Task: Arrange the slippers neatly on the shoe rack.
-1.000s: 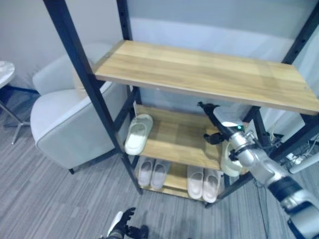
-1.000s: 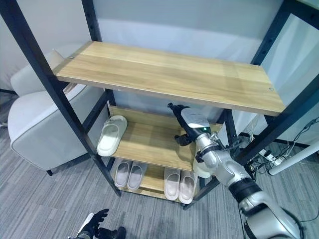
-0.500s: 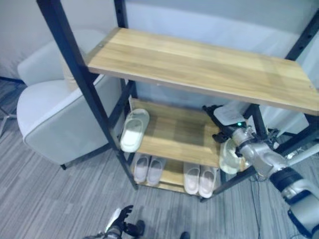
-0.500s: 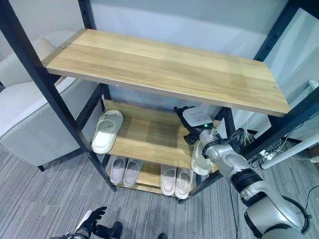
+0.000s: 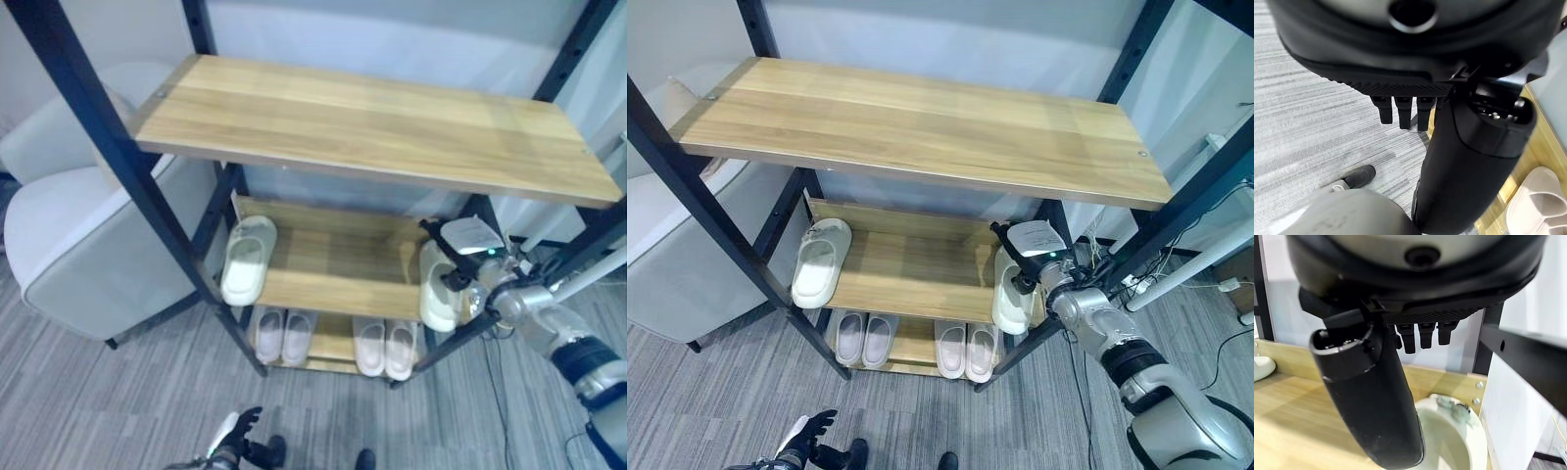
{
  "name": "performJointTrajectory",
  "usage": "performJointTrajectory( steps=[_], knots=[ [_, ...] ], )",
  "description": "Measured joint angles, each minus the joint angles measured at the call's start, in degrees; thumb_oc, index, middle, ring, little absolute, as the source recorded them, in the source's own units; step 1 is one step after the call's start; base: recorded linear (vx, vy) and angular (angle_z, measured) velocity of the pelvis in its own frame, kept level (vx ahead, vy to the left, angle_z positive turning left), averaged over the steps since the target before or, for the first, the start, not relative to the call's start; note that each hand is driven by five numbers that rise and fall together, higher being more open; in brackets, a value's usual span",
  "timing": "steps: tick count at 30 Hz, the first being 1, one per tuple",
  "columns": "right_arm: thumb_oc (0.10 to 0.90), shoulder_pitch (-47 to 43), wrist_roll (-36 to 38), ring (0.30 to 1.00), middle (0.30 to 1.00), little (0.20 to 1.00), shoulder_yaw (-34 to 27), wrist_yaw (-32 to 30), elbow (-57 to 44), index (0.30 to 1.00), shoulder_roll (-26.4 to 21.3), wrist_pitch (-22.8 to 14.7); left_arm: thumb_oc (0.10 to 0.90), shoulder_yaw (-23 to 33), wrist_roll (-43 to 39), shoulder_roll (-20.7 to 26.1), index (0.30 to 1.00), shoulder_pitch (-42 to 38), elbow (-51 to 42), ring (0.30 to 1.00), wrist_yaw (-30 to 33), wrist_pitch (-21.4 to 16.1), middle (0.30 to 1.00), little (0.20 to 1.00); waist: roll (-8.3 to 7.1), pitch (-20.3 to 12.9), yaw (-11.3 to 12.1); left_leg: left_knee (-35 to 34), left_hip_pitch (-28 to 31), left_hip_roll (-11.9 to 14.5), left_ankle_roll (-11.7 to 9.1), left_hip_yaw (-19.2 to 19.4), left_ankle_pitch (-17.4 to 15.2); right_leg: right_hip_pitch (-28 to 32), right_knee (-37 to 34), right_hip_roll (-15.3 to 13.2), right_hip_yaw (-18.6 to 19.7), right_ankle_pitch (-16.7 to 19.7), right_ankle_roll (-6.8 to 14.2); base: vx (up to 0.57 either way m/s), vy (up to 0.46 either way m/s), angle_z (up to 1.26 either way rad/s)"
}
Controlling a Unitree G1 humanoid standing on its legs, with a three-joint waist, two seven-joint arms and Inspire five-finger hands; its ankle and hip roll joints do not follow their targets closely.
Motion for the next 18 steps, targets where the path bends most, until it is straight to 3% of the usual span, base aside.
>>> performJointTrajectory(
  steps=[6, 14, 15, 16, 17, 18],
  knots=[
    [0.800, -0.41, -0.05, 0.900, 0.900, 0.900, 0.98, 0.37, 0.71, 0.900, 0.05, 0.05, 0.800, -0.51, -0.02, 0.14, 0.900, -0.85, 0.02, 0.900, -0.03, -0.01, 0.900, 0.900, -0.25, 1.18, 0.49, 0.00, -0.06, -0.04, 0.06, 0.19, -0.02, -0.16, 0.00, -0.04, 0.42, 0.09, 0.10, 0.00, -0.001, -0.01],
    [0.800, -4.83, -0.20, 0.900, 0.900, 0.900, 5.34, 1.14, 7.64, 0.900, 0.74, 0.20, 0.800, -0.52, -0.10, 1.19, 0.900, -2.86, 0.40, 0.900, -0.06, -0.01, 0.900, 0.900, -2.73, 2.68, 1.61, 0.02, -1.89, -0.17, 0.25, 0.56, 0.14, -2.15, 0.02, -0.20, 0.68, 0.55, 0.15, -0.03, -0.010, -0.03],
    [0.770, -5.63, -0.21, 0.855, 0.855, 0.855, 5.62, 1.11, 8.40, 0.855, 0.90, 0.10, 0.800, -0.52, -0.10, 1.28, 0.900, -2.96, 0.48, 0.900, -0.02, -0.01, 0.900, 0.900, -2.87, 2.73, 1.65, 0.02, -2.06, -0.20, 0.27, 0.54, 0.16, -2.32, 0.02, -0.23, 0.56, 0.57, 0.18, -0.05, -0.011, 0.06],
    [0.554, -7.11, -0.19, 0.531, 0.531, 0.531, 6.33, 1.28, 10.03, 0.531, 1.35, 0.10, 0.800, -0.52, -0.11, 1.33, 0.900, -3.28, 0.69, 0.900, -0.01, 0.00, 0.900, 0.900, -3.16, 2.89, 1.74, 0.02, -2.33, -0.24, 0.28, 0.48, 0.17, -2.54, 0.02, -0.26, 0.44, 0.59, 0.21, -0.03, -0.002, 0.06],
    [0.400, -8.31, -0.14, 0.300, 0.300, 0.300, 7.27, 1.57, 11.97, 0.300, 1.89, 0.05, 0.800, -0.55, -0.11, 1.53, 0.900, -3.61, 1.14, 0.900, 0.02, 0.00, 0.900, 0.900, -3.48, 2.89, 1.70, 0.02, -2.85, -0.26, 0.26, 0.10, 0.19, -2.85, 0.02, -0.28, -0.13, 0.63, 0.24, -0.03, 0.007, 0.10],
    [0.400, -8.66, -0.12, 0.300, 0.300, 0.300, 7.37, 1.89, 12.46, 0.300, 1.89, -0.01, 0.800, -0.64, -0.11, 1.62, 0.900, -3.89, 1.21, 0.900, 0.01, 0.01, 0.900, 0.900, -3.74, 2.95, 1.66, 0.03, -3.25, -0.27, 0.26, -0.16, 0.33, -3.13, 0.02, -0.28, -0.24, 0.67, 0.24, -0.01, 0.003, 0.13]
  ],
)
